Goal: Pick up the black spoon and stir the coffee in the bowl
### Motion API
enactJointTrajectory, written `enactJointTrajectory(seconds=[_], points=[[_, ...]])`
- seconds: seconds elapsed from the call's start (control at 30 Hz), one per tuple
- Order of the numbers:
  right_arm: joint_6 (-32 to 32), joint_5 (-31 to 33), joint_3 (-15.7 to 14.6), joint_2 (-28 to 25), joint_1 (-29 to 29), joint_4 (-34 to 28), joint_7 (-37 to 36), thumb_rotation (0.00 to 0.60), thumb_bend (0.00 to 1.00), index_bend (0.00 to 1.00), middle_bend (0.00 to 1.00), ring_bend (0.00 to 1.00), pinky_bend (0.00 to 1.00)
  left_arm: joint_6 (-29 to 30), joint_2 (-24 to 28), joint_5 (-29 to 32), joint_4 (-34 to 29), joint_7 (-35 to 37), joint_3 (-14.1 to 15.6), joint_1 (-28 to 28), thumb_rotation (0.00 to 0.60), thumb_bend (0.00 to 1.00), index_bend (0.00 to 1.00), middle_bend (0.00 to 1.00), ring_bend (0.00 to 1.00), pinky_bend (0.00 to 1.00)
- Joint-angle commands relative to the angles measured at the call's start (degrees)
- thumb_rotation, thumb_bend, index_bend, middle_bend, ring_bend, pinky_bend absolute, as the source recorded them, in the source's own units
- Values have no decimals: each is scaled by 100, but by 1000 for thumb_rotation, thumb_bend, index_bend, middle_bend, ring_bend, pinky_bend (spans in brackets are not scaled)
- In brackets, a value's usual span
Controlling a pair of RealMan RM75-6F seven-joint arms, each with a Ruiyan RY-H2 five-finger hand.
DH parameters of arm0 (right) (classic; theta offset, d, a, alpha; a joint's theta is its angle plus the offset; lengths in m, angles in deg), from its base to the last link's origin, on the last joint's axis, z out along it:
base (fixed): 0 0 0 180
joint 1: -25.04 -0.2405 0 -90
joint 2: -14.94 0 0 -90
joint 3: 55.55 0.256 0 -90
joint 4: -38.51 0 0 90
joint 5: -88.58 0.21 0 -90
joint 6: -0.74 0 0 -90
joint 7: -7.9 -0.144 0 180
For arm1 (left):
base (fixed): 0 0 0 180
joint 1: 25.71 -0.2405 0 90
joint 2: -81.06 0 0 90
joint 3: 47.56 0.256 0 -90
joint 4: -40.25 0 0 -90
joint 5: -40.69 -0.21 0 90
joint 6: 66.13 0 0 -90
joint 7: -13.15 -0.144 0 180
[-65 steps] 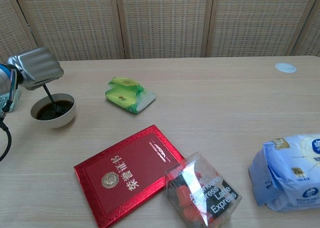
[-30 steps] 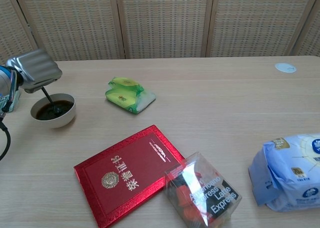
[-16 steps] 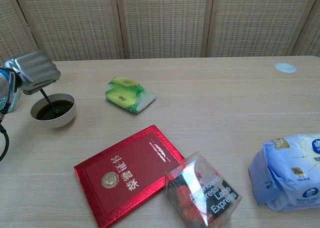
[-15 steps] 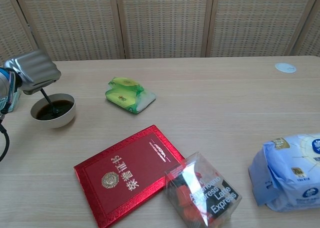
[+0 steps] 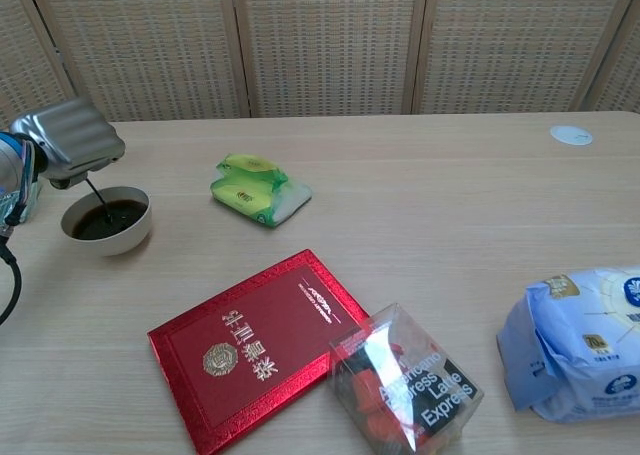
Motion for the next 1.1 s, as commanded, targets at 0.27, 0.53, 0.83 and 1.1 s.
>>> enactJointTrajectory(seconds=[0.27, 0.53, 0.83, 1.1], points=[[-4, -9, 1, -10, -6, -33, 34, 600, 236, 0, 0, 0, 0, 86, 47, 79, -90, 24, 24, -10, 600, 434, 344, 766, 701, 740], [-19, -35, 15, -33, -42, -77, 76, 600, 236, 0, 0, 0, 0, 960, 724, 428, -1658, 563, -328, -480, 600, 428, 203, 671, 635, 740], [-46, -103, 18, -41, -105, -114, 107, 600, 236, 0, 0, 0, 0, 1650, 1505, 345, -3191, 1414, -318, -1079, 600, 350, 4, 368, 364, 657], [-65, -199, 8, -32, -178, -178, 177, 600, 235, 0, 0, 0, 0, 2468, 2280, -276, -4389, 3189, -8, -2039, 600, 305, 0, 154, 147, 440]])
